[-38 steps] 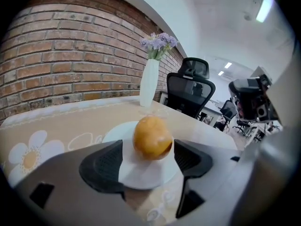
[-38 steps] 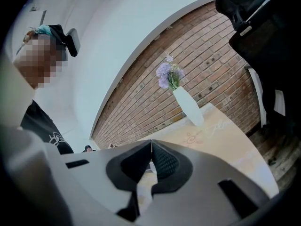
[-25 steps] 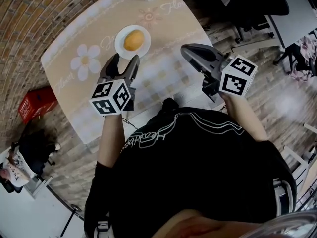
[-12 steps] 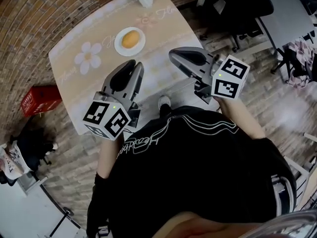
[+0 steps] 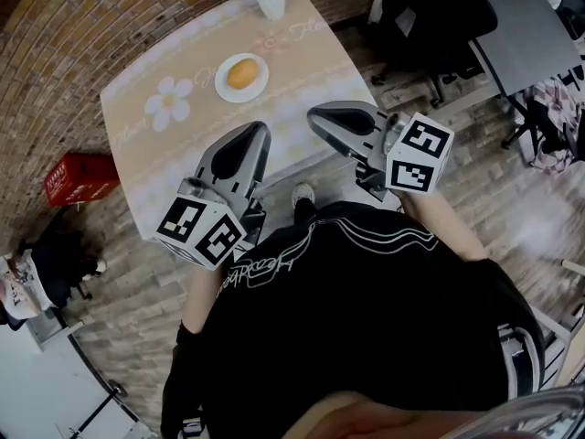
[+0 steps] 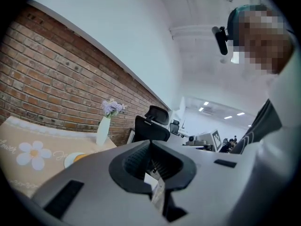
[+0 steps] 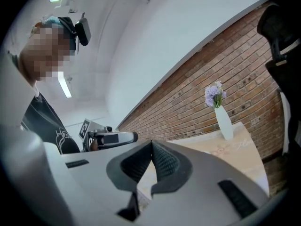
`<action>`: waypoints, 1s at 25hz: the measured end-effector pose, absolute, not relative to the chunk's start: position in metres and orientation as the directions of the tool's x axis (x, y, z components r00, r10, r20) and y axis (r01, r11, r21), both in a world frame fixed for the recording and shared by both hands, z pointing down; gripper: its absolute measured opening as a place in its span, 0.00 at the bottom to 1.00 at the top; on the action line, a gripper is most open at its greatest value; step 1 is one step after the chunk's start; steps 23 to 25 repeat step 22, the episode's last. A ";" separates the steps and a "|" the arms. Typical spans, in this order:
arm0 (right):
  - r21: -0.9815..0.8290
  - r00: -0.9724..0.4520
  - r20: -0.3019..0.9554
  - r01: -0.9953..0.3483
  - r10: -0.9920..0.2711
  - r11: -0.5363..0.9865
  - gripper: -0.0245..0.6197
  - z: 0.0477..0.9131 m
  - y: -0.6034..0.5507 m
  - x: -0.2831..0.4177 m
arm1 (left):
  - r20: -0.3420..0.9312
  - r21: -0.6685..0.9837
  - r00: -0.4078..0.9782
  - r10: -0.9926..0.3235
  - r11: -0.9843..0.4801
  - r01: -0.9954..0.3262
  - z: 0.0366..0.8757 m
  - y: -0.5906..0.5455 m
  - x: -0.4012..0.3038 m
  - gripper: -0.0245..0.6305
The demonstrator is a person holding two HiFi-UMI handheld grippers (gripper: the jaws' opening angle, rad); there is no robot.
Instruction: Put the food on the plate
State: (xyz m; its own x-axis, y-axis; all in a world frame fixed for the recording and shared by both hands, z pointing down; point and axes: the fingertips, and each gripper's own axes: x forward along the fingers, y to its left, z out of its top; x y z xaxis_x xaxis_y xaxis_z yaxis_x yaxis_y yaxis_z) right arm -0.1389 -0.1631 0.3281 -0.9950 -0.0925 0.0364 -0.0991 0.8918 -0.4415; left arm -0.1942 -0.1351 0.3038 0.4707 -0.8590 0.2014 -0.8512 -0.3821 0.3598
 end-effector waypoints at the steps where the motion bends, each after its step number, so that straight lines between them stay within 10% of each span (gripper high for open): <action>1: -0.442 -0.995 0.036 -0.097 -0.090 0.892 0.03 0.327 -0.162 -0.139 | 0.201 0.366 0.470 -0.860 -0.379 -0.850 0.303 -0.134 -0.194 0.06; 25: -0.452 -0.995 0.045 -0.100 -0.090 0.886 0.03 0.319 -0.171 -0.146 | 0.224 0.377 0.445 -0.867 -0.343 -0.860 0.297 -0.141 -0.203 0.06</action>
